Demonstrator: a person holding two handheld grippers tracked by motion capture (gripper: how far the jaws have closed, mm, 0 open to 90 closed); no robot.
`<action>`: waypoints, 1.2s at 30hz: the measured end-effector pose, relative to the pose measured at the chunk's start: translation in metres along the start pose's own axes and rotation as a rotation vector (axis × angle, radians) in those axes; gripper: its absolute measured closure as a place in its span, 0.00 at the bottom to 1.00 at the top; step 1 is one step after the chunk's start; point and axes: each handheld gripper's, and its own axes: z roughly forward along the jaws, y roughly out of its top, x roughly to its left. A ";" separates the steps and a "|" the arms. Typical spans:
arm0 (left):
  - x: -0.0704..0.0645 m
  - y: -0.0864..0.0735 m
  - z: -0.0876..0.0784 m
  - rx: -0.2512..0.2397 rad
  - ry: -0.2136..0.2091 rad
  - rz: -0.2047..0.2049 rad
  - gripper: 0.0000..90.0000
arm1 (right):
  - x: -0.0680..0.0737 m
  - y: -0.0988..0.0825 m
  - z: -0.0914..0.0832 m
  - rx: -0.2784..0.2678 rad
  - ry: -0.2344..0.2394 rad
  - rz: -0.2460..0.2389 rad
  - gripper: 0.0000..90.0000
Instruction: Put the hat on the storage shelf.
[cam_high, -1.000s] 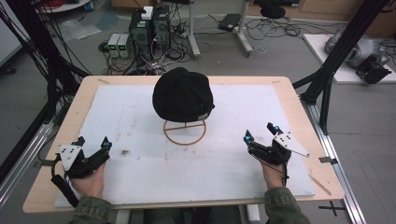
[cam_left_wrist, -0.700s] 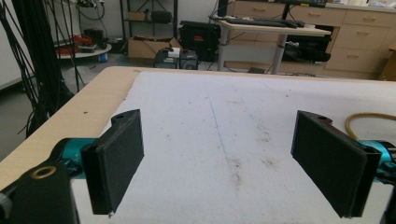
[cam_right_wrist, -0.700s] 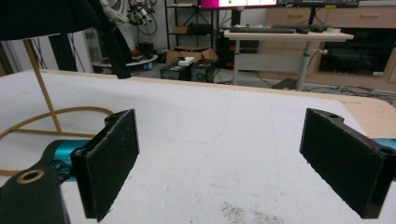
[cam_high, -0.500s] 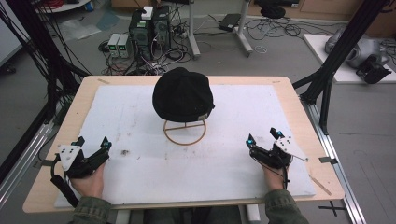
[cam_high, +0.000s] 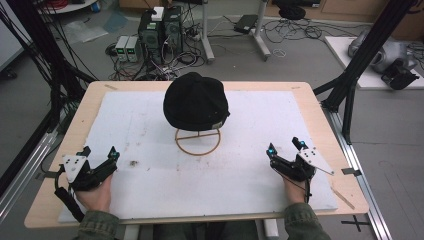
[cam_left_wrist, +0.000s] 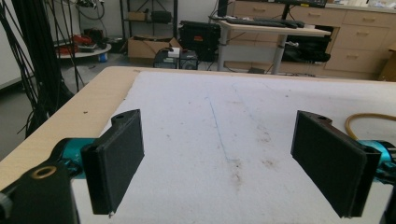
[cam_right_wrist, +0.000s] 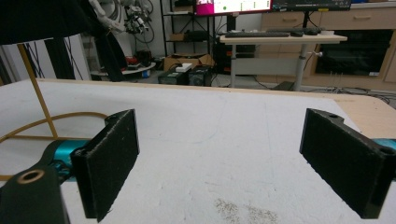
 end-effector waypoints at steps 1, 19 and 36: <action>0.000 0.000 0.000 0.000 0.000 0.000 0.19 | 0.000 0.000 0.000 0.000 0.001 0.001 0.12; 0.000 0.000 0.000 0.003 -0.003 -0.003 0.19 | 0.003 -0.001 0.001 0.013 0.019 -0.010 0.12; 0.000 0.001 0.001 -0.003 -0.006 -0.011 0.19 | 0.001 -0.002 -0.002 0.022 0.010 0.003 0.12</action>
